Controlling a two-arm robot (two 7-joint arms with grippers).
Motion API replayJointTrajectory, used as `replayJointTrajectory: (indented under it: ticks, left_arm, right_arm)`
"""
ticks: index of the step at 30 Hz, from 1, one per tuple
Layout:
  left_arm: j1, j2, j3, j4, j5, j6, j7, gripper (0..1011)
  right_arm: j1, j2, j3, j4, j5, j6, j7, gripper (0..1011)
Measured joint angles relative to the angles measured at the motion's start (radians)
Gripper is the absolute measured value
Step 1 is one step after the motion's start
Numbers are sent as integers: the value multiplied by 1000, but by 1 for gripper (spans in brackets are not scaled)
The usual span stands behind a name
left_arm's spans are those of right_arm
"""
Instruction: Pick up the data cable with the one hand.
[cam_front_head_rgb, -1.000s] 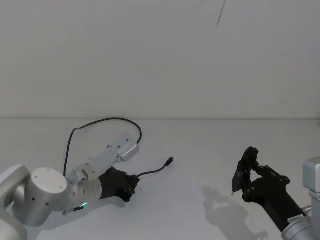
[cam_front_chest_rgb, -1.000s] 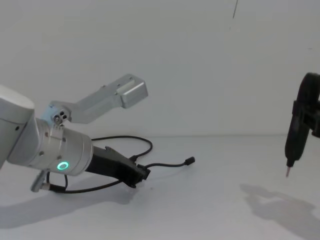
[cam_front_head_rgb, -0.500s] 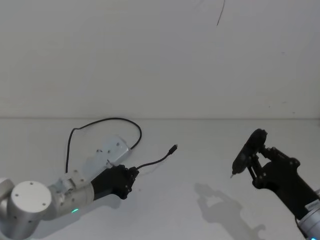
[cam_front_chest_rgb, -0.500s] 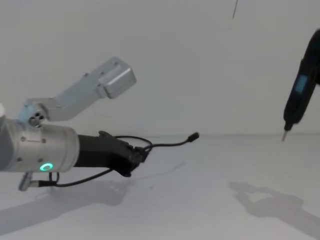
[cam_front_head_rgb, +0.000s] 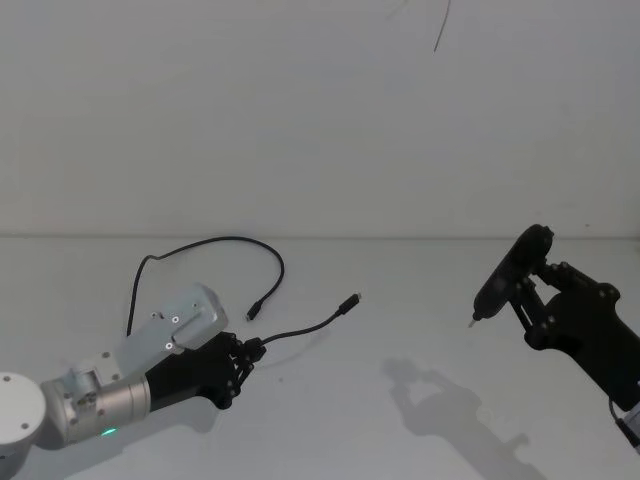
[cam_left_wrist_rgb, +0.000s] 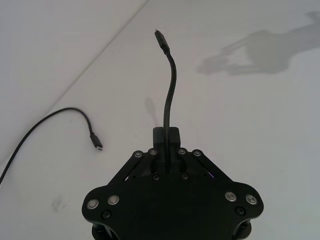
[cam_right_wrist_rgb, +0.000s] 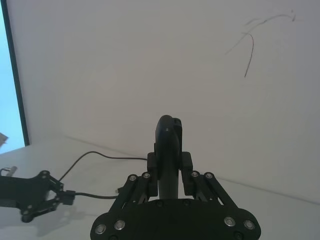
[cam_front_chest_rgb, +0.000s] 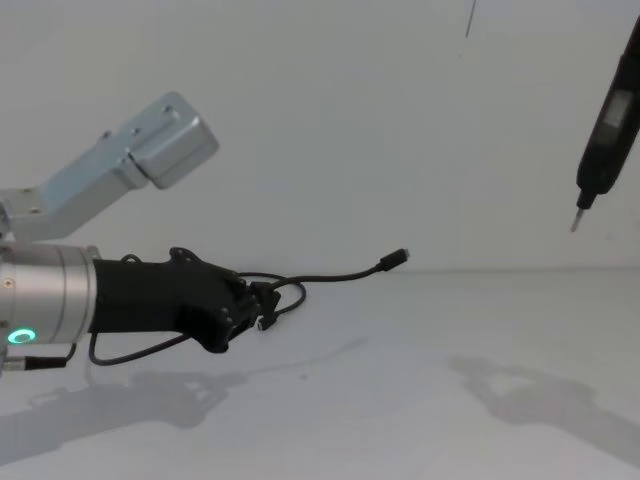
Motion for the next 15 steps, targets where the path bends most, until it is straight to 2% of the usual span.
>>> replayJointTrajectory:
  ticks: [9, 15]
  left_arm:
    - [-4, 42, 10, -19, -35, -70, -108, 50]
    - [-8, 55, 16, -29, -47, -90, -142, 50]
  right_arm:
    - [10, 15, 1, -11, -30, 65, -51, 269]
    - [10, 15, 1, -11, -43, 96, -75, 269]
